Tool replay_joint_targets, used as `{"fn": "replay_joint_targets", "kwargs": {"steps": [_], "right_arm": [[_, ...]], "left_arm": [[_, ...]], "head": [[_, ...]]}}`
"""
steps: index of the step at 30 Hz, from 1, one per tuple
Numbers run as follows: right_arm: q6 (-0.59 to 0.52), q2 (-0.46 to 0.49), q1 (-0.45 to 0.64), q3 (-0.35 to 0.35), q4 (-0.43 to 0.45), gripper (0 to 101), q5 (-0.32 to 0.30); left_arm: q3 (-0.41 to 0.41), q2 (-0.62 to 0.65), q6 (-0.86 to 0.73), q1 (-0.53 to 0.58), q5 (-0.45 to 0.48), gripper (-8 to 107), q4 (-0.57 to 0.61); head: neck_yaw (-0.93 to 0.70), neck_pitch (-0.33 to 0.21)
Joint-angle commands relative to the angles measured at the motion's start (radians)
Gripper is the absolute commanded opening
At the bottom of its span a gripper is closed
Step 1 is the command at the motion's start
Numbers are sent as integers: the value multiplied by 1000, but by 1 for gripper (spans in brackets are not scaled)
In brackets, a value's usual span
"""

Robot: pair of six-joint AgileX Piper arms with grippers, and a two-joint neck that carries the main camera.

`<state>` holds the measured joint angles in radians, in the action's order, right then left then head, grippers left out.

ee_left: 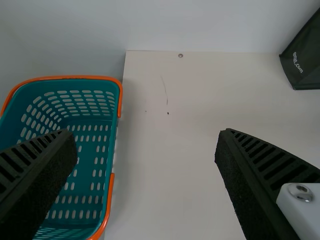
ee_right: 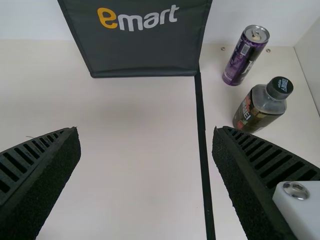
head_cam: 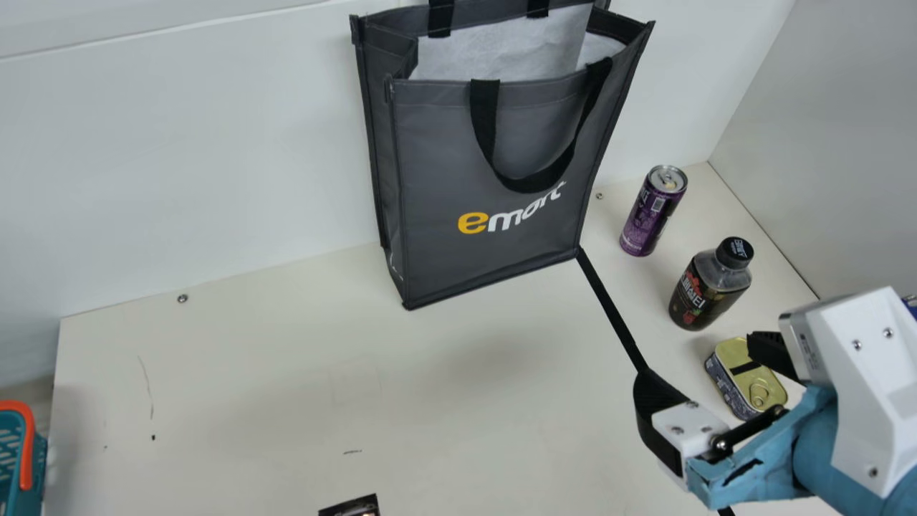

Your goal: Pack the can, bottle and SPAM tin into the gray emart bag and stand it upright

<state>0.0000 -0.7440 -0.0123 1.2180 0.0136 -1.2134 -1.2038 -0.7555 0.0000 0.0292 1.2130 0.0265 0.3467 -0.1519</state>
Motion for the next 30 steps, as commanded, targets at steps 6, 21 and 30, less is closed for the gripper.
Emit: {"fn": "replay_joint_targets", "kwargs": {"steps": [6,21,30], "right_arm": [[0,0,0,0,0,95,0],[-26,-57,-11,64,-12,95,13],[-83,-131,-4,151,-17,95,19]], "left_arm": [[0,0,0,0,0,90,0],[0,0,0,0,0,90,0],[0,0,0,0,0,90,0]], "head": [[2,-23],[2,-23],[2,-23]]}}
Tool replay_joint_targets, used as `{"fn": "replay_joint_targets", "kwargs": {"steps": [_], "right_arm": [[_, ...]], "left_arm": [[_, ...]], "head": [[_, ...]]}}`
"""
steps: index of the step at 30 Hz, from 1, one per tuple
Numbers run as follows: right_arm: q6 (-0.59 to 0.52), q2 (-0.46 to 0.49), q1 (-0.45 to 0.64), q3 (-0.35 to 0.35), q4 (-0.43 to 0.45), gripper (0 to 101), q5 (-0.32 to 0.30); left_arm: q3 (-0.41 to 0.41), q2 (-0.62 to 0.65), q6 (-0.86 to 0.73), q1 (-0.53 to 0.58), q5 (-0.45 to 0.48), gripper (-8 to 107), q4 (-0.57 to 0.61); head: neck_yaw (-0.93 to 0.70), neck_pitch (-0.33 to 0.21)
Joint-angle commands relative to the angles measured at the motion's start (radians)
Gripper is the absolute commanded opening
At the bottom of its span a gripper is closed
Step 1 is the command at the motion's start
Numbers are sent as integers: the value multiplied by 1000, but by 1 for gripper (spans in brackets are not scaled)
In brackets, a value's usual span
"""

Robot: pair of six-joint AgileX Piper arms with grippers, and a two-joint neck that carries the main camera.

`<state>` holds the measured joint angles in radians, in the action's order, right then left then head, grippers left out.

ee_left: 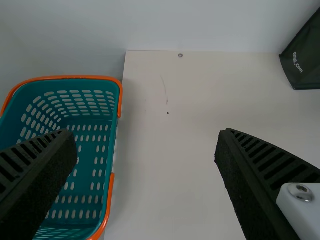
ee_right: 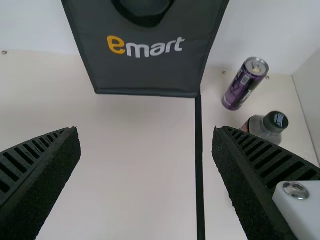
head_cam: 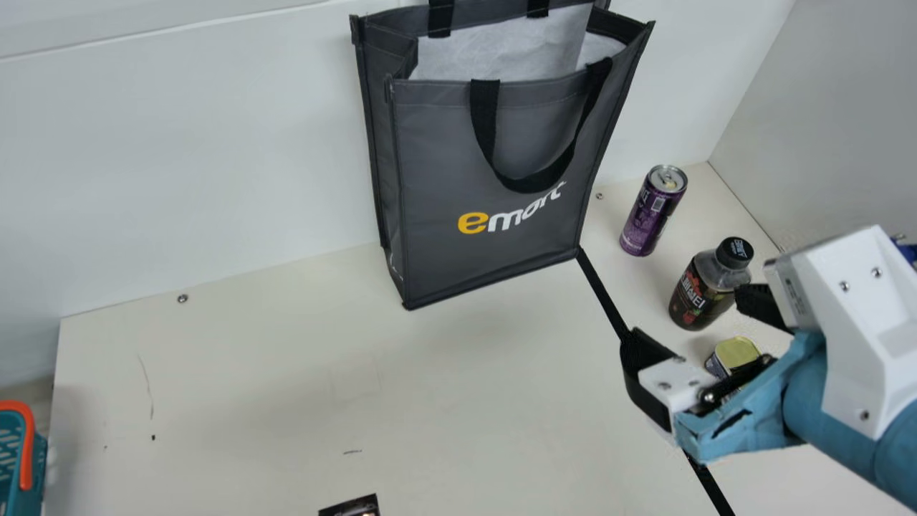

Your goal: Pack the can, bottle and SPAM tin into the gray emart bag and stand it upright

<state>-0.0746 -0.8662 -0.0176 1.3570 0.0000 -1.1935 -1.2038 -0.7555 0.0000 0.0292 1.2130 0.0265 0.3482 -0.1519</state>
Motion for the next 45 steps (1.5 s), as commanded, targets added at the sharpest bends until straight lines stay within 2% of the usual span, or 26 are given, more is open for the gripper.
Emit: {"fn": "replay_joint_targets", "kwargs": {"steps": [1,17,45], "right_arm": [[-18,-18,2,23,-3,95,0],[-205,-185,21,239,-9,95,-26],[-534,-495,107,587,-131,95,-27]], "left_arm": [[0,0,0,0,0,90,0],[0,0,0,0,0,90,0],[0,0,0,0,0,90,0]], "head": [[1,-23],[1,-23],[1,-23]]}}
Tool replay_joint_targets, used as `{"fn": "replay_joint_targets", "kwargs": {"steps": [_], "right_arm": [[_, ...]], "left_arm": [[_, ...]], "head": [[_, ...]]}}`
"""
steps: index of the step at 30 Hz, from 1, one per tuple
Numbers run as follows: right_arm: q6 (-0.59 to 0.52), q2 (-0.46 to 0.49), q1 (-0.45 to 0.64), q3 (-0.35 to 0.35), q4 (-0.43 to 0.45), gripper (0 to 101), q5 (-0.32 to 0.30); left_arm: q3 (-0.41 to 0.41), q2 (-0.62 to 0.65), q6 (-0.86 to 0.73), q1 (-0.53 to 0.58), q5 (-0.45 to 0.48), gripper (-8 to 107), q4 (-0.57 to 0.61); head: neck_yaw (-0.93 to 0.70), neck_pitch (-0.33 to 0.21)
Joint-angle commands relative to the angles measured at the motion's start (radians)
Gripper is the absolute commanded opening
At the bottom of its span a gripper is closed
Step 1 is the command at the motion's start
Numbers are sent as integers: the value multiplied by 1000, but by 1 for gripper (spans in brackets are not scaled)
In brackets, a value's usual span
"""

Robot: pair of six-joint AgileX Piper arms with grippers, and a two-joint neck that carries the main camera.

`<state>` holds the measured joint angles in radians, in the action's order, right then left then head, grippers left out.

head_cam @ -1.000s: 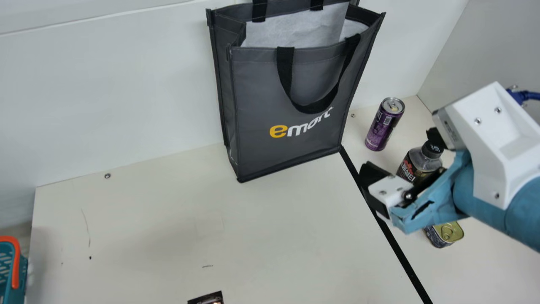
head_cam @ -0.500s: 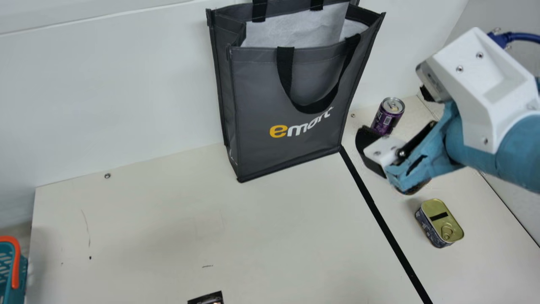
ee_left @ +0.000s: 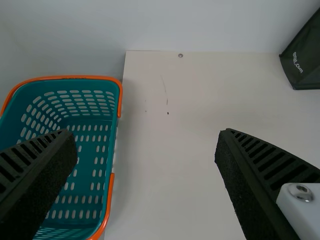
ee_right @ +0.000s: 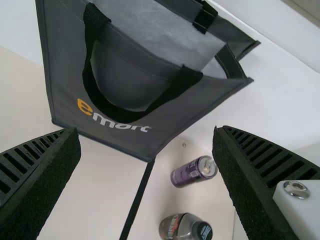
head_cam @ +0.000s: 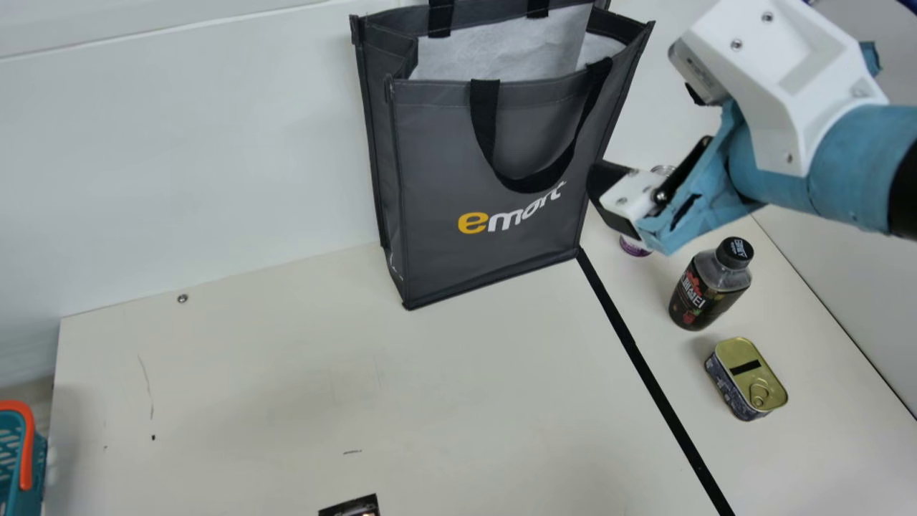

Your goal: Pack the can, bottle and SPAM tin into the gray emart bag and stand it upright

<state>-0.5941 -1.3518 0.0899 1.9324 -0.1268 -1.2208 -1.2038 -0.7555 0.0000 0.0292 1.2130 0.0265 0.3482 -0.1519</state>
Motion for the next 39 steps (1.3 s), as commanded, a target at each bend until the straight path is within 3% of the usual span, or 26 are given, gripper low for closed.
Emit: {"fn": "replay_joint_targets", "kwargs": {"steps": [1,24,39], "right_arm": [[-27,-19,-1,21,-8,95,1],[-317,-213,-19,216,-118,95,1],[-467,-337,-30,287,-182,95,1]], "left_arm": [[0,0,0,0,0,90,0],[0,0,0,0,0,90,0],[0,0,0,0,0,90,0]], "head": [[1,-23],[1,-23],[1,-23]]}}
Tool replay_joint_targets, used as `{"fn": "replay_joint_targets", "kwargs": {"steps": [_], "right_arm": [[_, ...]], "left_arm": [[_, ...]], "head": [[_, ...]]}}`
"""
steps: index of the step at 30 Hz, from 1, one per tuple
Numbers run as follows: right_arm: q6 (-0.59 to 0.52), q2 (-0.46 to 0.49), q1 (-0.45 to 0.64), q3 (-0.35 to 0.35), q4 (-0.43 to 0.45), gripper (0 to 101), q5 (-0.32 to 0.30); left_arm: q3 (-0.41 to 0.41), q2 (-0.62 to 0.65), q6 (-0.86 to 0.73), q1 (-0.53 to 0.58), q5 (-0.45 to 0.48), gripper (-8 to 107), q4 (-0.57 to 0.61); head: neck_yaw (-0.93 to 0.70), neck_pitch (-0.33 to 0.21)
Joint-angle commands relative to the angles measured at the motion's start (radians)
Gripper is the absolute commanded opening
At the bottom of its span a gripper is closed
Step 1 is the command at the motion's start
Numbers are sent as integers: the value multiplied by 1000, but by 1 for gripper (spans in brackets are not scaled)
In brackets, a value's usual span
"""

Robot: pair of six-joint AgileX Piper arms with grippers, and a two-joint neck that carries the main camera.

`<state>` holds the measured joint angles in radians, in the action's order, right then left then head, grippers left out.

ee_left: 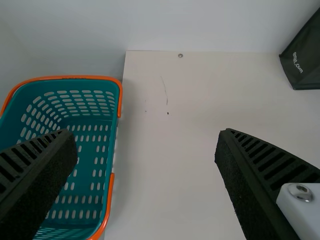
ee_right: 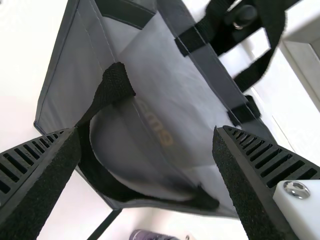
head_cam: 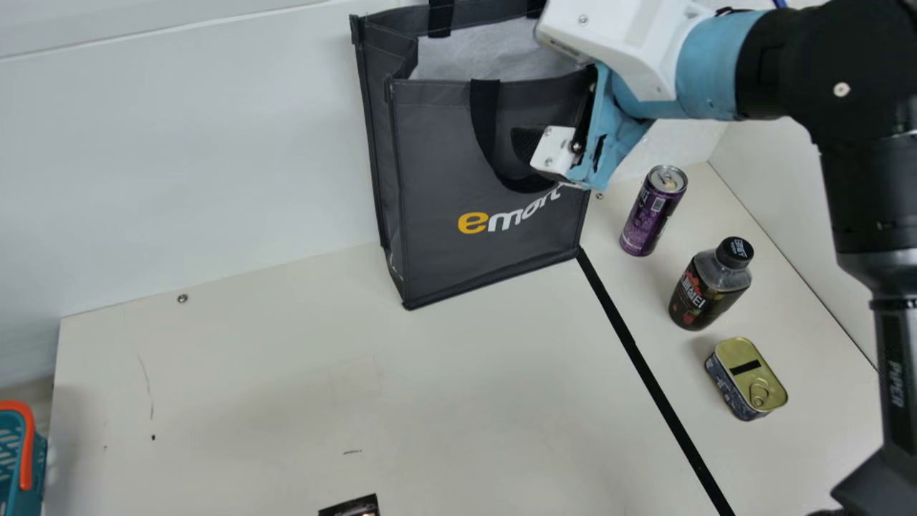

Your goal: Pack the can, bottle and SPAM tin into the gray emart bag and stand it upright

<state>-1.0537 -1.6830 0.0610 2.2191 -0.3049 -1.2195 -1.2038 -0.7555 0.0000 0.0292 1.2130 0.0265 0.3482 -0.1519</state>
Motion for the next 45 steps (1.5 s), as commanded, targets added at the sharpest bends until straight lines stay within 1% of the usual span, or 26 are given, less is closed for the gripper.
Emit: {"fn": "replay_joint_targets", "kwargs": {"steps": [1,10,18,26,32,33,45], "right_arm": [[-16,-14,-2,2,-9,95,0],[-83,-81,-3,7,-53,95,0],[-133,-117,3,-21,-78,95,0],[-173,-128,13,-58,-97,41,0],[-196,-134,20,-66,-113,1,0],[-200,-134,21,-67,-115,0,0],[-207,-117,20,-71,-122,0,0]], "left_arm": [[0,0,0,0,0,90,0],[0,0,0,0,0,90,0],[0,0,0,0,0,90,0],[0,0,0,0,0,90,0],[0,0,0,0,0,90,0],[0,0,0,0,0,90,0],[0,0,0,0,0,90,0]], "head": [[1,-23],[1,-23],[1,-23],[1,-23],[1,-23],[1,-23],[1,-23]]}}
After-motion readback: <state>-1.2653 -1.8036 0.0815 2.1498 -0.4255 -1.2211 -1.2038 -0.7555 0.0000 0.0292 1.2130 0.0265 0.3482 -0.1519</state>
